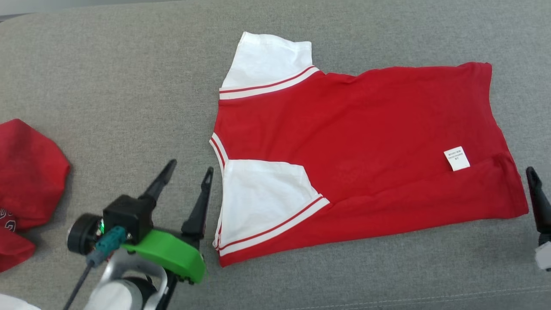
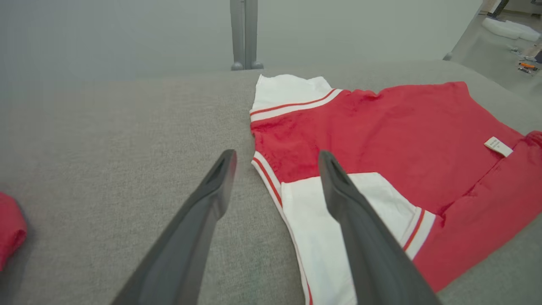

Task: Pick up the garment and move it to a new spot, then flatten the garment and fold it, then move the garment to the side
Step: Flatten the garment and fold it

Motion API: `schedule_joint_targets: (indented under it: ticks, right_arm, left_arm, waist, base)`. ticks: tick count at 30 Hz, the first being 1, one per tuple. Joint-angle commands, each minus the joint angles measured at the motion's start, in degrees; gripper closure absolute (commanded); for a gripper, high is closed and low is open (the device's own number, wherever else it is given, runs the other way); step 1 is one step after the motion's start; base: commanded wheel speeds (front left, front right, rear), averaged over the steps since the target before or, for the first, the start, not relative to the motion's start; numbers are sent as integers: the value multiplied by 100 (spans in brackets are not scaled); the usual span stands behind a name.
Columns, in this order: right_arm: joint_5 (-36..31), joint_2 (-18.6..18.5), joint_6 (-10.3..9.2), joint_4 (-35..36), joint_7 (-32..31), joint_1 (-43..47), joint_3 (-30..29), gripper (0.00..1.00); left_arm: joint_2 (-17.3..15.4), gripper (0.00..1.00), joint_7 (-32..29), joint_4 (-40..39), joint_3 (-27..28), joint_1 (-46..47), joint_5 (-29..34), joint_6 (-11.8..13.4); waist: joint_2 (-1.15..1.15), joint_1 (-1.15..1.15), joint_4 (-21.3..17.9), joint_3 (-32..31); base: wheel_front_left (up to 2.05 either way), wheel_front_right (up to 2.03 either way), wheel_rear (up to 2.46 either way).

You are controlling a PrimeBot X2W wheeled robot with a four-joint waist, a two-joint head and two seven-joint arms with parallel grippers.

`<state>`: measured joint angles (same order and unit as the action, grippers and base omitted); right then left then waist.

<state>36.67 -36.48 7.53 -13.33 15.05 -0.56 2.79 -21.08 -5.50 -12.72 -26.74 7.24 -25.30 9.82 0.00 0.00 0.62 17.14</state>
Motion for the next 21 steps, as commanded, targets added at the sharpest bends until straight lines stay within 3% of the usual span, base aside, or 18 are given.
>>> schedule_joint_targets:
  ticks: [1,7,13,21]
  right_arm:
    - [-234,132,-7,148,13,-153,-32,0]
    - [-897,484,-7,580,14,-714,-8,0]
    - [-1222,671,-7,717,14,-1251,22,0]
    - [-1278,968,-7,802,15,-1667,146,0]
  left_arm:
    - [-102,0,-65,-21,75,362,58,-75]
    - [-331,0,-884,393,102,2322,175,-661]
    - [-8,0,-1764,1556,-73,4248,-223,-1358]
    - [318,0,-3051,3338,-321,5897,-698,-1627]
  waist:
    - [0,0,-53,90]
    - [0,0,-100,627]
    - [0,0,-279,1130]
    - [0,0,-674,1624]
  base:
    - [0,0,0]
    - [0,0,0]
    - [0,0,0]
    - [0,0,0]
